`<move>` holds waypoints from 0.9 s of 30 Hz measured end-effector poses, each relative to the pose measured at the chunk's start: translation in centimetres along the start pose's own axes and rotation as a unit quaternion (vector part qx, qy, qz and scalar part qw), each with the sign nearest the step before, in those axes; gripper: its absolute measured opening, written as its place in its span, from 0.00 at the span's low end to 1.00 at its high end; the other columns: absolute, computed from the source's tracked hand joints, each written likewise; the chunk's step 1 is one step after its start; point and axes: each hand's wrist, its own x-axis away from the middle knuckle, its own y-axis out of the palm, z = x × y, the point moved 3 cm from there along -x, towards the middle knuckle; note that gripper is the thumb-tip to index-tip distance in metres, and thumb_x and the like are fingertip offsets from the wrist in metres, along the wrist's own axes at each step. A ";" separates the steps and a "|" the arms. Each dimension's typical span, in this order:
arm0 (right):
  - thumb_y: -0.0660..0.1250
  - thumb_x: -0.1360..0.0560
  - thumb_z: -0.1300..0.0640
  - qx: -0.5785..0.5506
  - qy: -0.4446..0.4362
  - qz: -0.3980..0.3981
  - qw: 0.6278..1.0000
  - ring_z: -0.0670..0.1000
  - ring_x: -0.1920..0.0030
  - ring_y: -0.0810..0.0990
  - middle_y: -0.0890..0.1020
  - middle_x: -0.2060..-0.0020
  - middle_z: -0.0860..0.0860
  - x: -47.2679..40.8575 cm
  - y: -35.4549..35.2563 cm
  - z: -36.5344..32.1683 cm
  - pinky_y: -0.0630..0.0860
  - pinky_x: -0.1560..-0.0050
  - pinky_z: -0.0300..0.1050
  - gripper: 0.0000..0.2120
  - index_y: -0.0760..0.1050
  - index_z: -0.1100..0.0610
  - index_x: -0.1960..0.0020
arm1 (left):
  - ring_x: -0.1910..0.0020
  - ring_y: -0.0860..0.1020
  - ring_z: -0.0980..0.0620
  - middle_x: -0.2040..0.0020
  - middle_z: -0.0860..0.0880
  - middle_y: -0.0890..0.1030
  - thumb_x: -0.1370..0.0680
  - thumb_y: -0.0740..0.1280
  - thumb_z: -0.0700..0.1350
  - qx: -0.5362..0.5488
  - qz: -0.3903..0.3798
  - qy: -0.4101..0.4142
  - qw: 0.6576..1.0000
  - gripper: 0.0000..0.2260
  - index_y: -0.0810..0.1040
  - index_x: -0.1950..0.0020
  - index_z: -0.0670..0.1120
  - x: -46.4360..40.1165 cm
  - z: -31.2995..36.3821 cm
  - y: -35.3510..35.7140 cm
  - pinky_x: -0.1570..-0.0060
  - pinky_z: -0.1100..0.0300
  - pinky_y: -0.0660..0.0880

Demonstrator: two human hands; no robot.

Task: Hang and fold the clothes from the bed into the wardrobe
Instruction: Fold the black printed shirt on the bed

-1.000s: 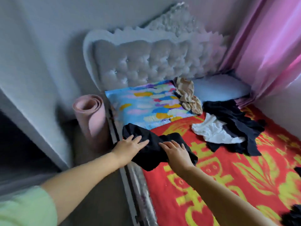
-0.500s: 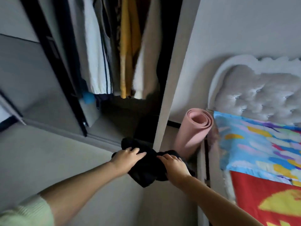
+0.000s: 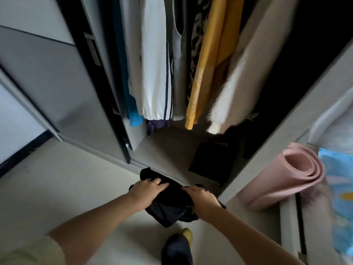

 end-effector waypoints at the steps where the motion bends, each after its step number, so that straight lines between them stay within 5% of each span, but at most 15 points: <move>1: 0.64 0.26 0.58 -0.005 0.001 -0.001 1.000 0.53 0.33 0.69 0.70 0.33 0.47 -1.7 -0.3 0.9 0.69 0.36 0.48 0.28 0.62 0.46 0.28 | 0.41 0.75 0.40 0.32 0.46 0.68 0.23 0.58 0.36 -0.004 -0.014 0.001 1.000 0.30 0.55 0.23 0.55 -1.9 -0.8 0.1 0.50 0.49 0.75; 8: 0.63 0.27 0.60 -0.015 -0.004 -0.016 1.000 0.55 0.35 0.71 0.70 0.34 0.49 -17.5 -0.7 5.8 0.69 0.37 0.49 0.29 0.62 0.46 0.28 | 0.36 0.71 0.41 0.28 0.46 0.63 0.22 0.60 0.38 -0.008 -0.055 -0.012 0.998 0.31 0.52 0.23 0.55 -16.7 -8.3 2.8 0.46 0.47 0.74; 16: 0.58 0.22 0.61 0.072 0.017 0.008 0.997 0.60 0.32 0.69 0.66 0.29 0.58 -37.2 8.2 12.9 0.68 0.36 0.51 0.24 0.61 0.56 0.26 | 0.38 0.74 0.42 0.27 0.48 0.62 0.22 0.56 0.37 -0.058 -0.047 0.020 0.997 0.30 0.53 0.23 0.55 -35.9 -17.0 15.0 0.43 0.49 0.74; 20: 0.57 0.21 0.62 0.060 0.013 0.086 0.994 0.60 0.31 0.67 0.68 0.30 0.59 -47.0 10.1 18.2 0.60 0.30 0.48 0.23 0.64 0.58 0.27 | 0.38 0.74 0.40 0.26 0.49 0.61 0.22 0.58 0.39 -0.067 0.003 0.024 0.997 0.31 0.53 0.23 0.57 -46.9 -20.7 19.1 0.42 0.48 0.74; 23: 0.55 0.20 0.59 0.133 0.049 0.116 0.983 0.61 0.32 0.67 0.67 0.30 0.57 -53.2 12.2 22.1 0.63 0.31 0.58 0.25 0.57 0.51 0.24 | 0.35 0.71 0.40 0.25 0.48 0.60 0.22 0.59 0.38 -0.038 0.063 0.008 0.997 0.32 0.52 0.23 0.59 -53.9 -22.0 22.7 0.41 0.48 0.74; 27: 0.55 0.21 0.62 0.185 0.131 0.125 0.966 0.63 0.28 0.58 0.61 0.28 0.57 -57.7 18.5 25.4 0.54 0.31 0.70 0.31 0.48 0.50 0.22 | 0.29 0.65 0.38 0.24 0.47 0.61 0.24 0.50 0.40 0.009 0.192 -0.005 0.981 0.30 0.52 0.23 0.58 -60.0 -21.6 30.9 0.47 0.41 0.76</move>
